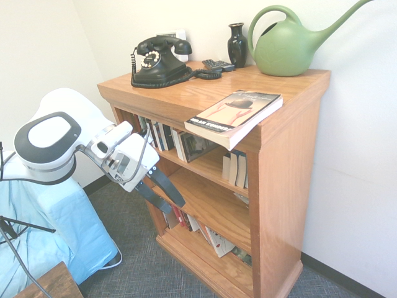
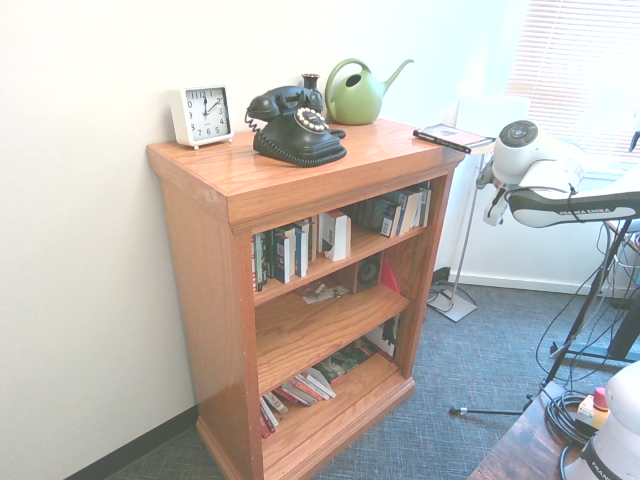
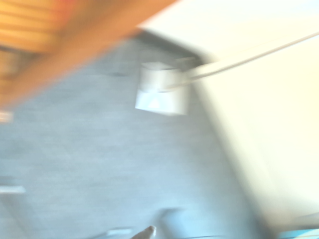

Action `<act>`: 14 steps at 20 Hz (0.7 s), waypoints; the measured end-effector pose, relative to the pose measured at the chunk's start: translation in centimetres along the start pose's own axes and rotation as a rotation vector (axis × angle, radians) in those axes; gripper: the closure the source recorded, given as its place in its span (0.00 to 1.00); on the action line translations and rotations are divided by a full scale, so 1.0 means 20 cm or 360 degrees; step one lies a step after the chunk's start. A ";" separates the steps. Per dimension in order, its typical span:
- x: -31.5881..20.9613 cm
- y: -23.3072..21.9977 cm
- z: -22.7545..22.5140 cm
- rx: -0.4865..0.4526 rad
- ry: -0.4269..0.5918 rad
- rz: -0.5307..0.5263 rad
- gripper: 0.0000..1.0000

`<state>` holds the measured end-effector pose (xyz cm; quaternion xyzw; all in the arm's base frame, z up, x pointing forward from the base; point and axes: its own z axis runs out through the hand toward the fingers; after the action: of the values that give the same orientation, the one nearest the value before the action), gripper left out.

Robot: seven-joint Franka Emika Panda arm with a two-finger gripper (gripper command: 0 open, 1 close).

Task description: Organize the shelf

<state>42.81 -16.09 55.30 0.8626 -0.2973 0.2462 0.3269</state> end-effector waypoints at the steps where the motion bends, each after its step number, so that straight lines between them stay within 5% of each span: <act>1: 0.03 0.02 -0.02 -0.0046 0.0058 -0.0037 0.00; 14: 0.28 -0.04 -0.22 -0.0417 0.0698 -0.0411 0.00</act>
<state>46.22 -14.32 61.36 0.7699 -0.1363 0.3428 0.5207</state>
